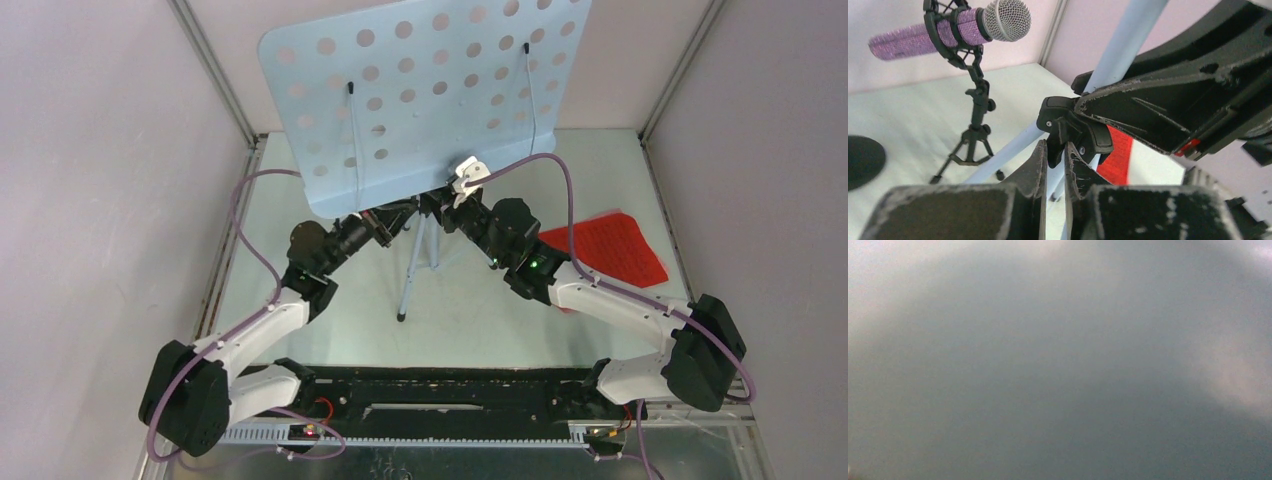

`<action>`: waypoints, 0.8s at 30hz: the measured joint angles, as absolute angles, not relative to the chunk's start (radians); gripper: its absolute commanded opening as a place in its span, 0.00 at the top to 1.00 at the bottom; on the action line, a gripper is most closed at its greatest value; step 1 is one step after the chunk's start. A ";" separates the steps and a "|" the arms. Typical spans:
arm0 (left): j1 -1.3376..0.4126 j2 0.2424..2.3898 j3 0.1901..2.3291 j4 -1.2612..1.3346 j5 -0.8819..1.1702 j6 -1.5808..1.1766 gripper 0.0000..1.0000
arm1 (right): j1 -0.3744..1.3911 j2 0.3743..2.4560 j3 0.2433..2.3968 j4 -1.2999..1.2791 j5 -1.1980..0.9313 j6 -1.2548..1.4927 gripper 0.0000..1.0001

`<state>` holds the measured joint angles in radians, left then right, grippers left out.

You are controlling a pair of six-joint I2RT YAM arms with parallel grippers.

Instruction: Pack up the instrument practice props

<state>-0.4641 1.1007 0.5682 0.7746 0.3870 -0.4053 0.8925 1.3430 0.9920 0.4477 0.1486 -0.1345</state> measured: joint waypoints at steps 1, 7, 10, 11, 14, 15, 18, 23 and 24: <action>-0.464 1.101 0.568 0.771 0.377 -0.449 1.00 | 0.892 1.343 0.992 0.448 0.149 -0.134 1.00; -0.463 1.096 0.587 0.703 0.343 -0.656 1.00 | 0.892 1.343 0.992 0.448 0.149 -0.135 1.00; -0.459 1.096 0.635 0.600 0.348 -0.738 1.00 | 0.892 1.343 0.992 0.446 0.156 -0.134 1.00; -0.458 1.098 0.660 0.550 0.352 -0.759 1.00 | 0.892 1.343 0.992 0.446 0.160 -0.135 1.00; -0.455 1.105 0.744 0.387 0.358 -0.791 1.00 | 0.892 1.343 0.992 0.447 0.174 -0.136 1.00; -0.455 1.109 0.769 0.337 0.358 -0.807 1.00 | 0.892 1.343 0.992 0.447 0.176 -0.136 1.00; -0.454 1.110 0.807 0.249 0.350 -0.868 1.00 | 0.892 1.343 0.992 0.446 0.178 -0.136 1.00; -0.437 1.110 0.813 0.215 0.348 -1.039 0.93 | 0.892 1.343 0.992 0.446 0.176 -0.136 1.00; -0.432 1.111 0.813 0.213 0.353 -1.070 0.90 | 0.892 1.343 0.992 0.446 0.176 -0.136 1.00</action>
<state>-0.4320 1.1107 0.8131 0.2131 0.3527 -1.0702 0.8921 1.3430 0.9920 0.4458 0.1757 -0.1364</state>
